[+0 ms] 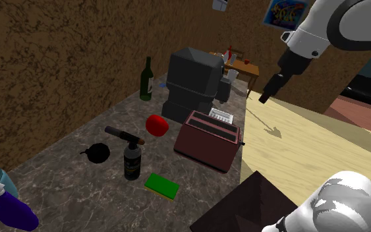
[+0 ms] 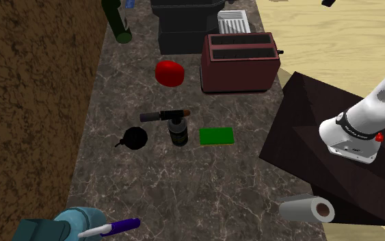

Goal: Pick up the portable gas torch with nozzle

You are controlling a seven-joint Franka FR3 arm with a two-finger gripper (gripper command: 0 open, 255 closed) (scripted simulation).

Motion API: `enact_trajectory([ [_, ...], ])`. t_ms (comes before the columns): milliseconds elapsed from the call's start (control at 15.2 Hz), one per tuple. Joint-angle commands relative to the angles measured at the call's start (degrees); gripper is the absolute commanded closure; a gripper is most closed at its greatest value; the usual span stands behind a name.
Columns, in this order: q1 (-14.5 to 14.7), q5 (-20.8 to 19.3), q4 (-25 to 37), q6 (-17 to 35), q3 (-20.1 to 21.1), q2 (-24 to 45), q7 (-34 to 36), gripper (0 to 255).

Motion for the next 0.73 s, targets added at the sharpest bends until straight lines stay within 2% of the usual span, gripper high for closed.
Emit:
enact_trajectory([
  [0, 0.00, 0.00, 0.00, 0.00, 0.00, 0.00, 0.00, 0],
  [660, 4.11, 4.86, -1.61, 13.00, 6.60, 12.07, 5.61, 0],
])
